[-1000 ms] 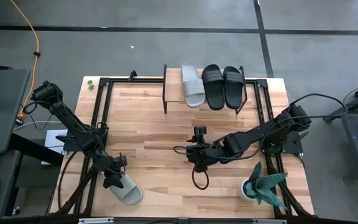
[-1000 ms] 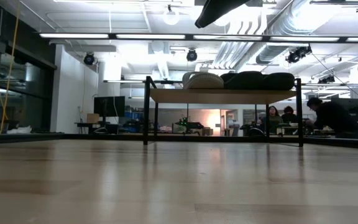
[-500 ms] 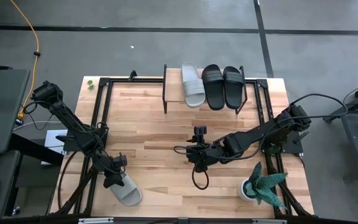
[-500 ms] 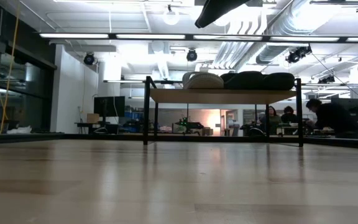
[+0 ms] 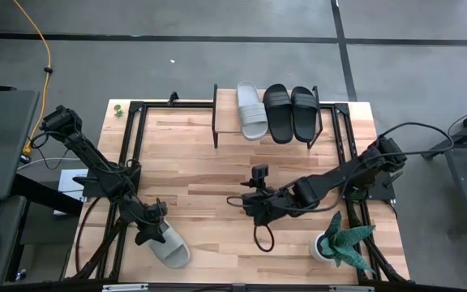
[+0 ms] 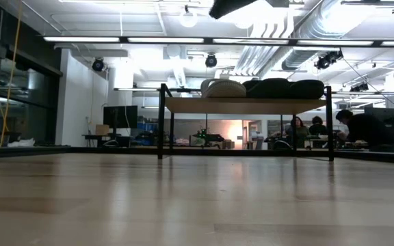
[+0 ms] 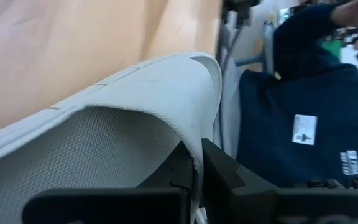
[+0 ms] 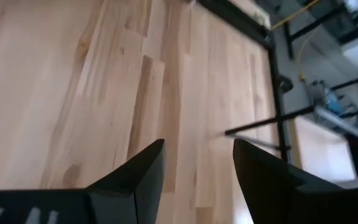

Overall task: Pick and place slides into the shelf
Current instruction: Put the gray slipper on the shelf

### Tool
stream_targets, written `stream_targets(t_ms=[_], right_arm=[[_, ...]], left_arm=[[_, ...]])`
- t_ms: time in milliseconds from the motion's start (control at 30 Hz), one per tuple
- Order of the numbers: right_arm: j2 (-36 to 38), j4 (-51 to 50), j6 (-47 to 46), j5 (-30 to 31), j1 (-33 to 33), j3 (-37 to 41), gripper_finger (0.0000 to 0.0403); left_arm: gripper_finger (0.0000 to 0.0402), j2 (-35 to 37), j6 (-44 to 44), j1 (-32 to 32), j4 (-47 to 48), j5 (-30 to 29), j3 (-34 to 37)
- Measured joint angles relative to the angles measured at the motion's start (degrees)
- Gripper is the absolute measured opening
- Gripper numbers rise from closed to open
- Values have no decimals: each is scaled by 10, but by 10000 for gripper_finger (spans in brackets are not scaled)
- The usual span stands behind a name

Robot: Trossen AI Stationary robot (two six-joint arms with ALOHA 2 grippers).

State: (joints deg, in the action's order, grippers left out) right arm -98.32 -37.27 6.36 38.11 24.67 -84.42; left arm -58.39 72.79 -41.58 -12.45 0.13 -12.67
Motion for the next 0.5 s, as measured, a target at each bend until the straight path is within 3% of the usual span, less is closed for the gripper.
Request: stream_targets(t_ms=[267,500], right_arm=[[-12,37,65,46,18,0,181],[-57,59,135,99,32,0,181]], left_arm=[[4,2,-29,5,-16,-19,-18],[3,2,-108,63,6,20,-85]])
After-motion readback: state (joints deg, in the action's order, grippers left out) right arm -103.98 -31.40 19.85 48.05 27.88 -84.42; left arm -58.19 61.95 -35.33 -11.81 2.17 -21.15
